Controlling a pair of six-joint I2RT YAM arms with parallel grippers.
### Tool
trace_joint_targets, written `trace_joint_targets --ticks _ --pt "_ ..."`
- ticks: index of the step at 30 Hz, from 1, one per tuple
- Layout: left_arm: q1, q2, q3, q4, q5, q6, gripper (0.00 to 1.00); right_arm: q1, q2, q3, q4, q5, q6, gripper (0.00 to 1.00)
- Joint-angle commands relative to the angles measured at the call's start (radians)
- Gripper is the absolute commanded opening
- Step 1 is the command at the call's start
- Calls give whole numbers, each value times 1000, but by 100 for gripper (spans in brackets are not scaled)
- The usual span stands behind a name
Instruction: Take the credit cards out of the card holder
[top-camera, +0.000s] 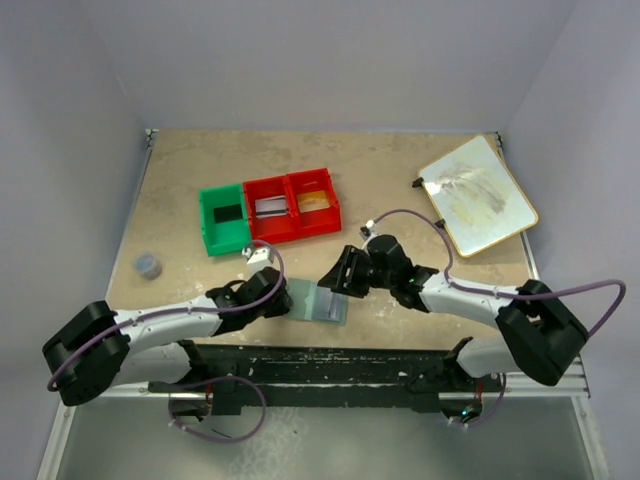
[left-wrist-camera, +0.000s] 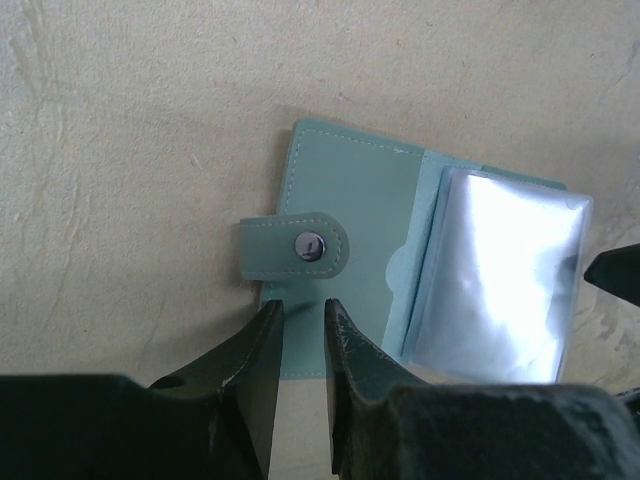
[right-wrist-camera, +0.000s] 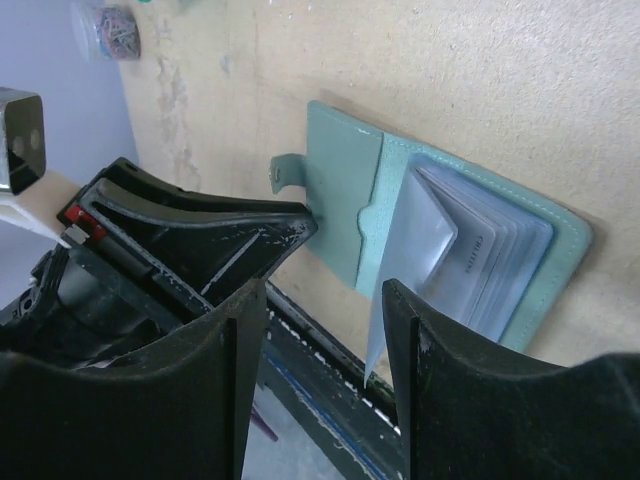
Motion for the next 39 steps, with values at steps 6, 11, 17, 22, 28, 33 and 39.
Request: trace_joint_targets --ticks 6,11,17,22,28,33,39 --pt "2 21 64 -39 5 5 21 25 44 82 15 1 28 53" --pt "1 30 75 -42 2 3 21 26 -63 126 -212 91 11 57" --pt "2 54 76 -29 14 14 21 26 -110 56 -237 84 59 57" --pt "2 62 73 -21 23 17 21 26 -82 18 -185 46 79 56" --pt "1 75 83 -15 31 27 21 26 17 41 -26 -8 64 55" --pt "1 81 95 -29 29 46 21 27 99 94 62 -52 56 55" --pt "1 23 86 -70 -21 34 21 33 218 196 121 -114 -1 55"
